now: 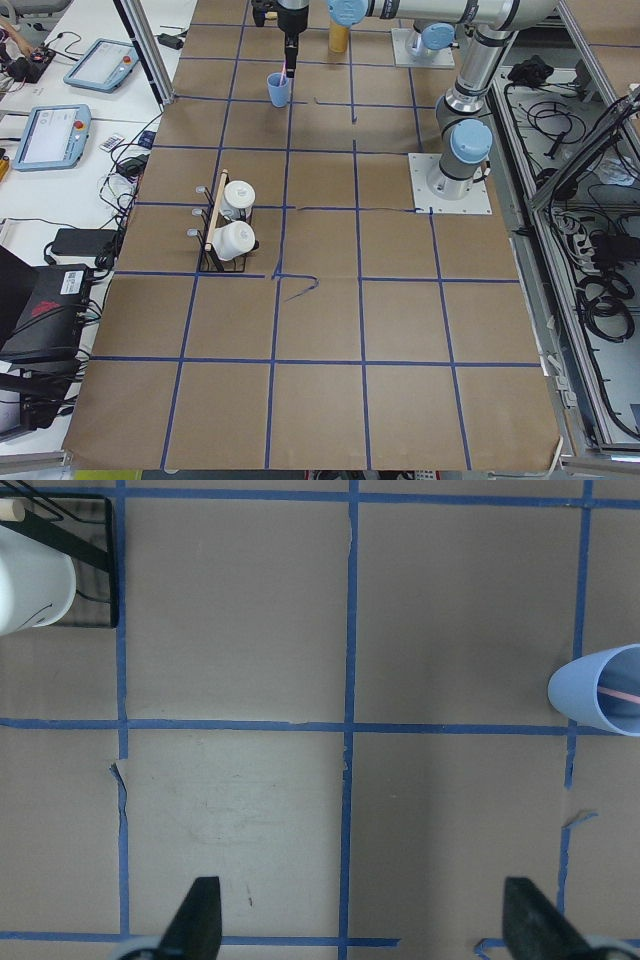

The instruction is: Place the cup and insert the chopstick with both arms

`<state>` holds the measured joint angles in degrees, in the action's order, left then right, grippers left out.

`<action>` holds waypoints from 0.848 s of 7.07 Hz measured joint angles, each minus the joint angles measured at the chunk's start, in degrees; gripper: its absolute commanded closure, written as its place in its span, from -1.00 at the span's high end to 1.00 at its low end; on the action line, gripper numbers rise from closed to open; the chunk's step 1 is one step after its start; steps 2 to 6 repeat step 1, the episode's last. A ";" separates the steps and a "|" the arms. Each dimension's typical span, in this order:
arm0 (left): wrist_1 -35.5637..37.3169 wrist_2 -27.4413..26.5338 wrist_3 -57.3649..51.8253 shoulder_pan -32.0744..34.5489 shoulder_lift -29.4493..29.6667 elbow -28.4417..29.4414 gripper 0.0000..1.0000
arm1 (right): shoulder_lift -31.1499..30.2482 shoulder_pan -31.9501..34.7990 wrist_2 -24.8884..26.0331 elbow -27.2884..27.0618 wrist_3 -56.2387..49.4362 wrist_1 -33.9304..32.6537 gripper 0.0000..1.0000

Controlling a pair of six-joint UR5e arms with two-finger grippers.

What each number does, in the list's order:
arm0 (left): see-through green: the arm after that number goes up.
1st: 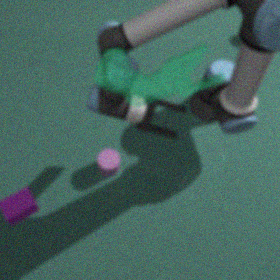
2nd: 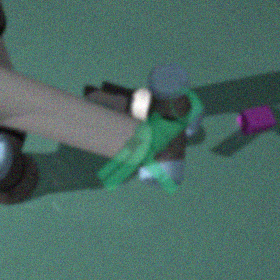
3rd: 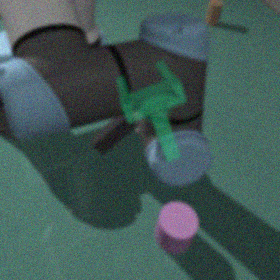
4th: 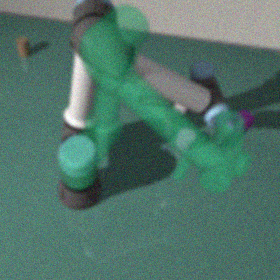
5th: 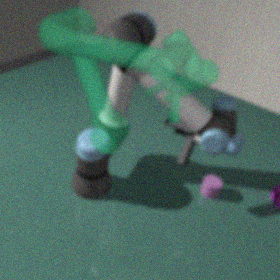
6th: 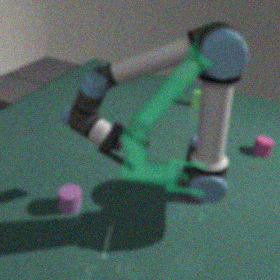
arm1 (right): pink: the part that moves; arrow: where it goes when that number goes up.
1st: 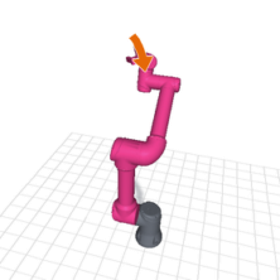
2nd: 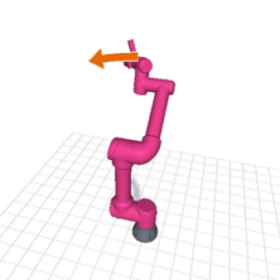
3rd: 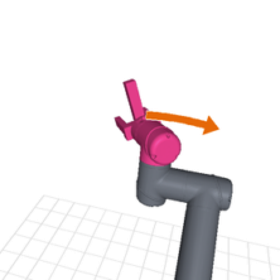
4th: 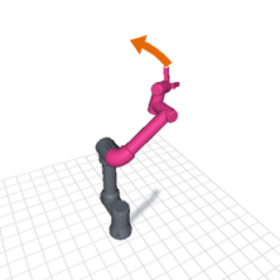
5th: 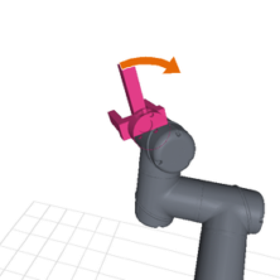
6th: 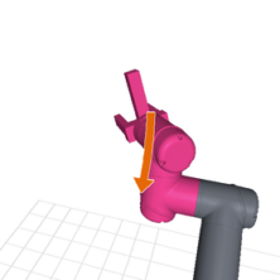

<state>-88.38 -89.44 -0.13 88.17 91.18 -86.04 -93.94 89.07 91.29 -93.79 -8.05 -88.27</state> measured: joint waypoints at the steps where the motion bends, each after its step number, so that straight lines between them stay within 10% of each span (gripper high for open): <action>1: -0.02 -0.02 0.03 0.00 -0.02 0.00 1.00 | 0.04 -0.02 0.00 -0.01 -0.02 0.08 1.00; 6: -0.02 -0.02 0.03 0.00 -0.02 0.00 1.00 | 0.04 -0.02 0.00 -0.01 -0.02 0.08 1.00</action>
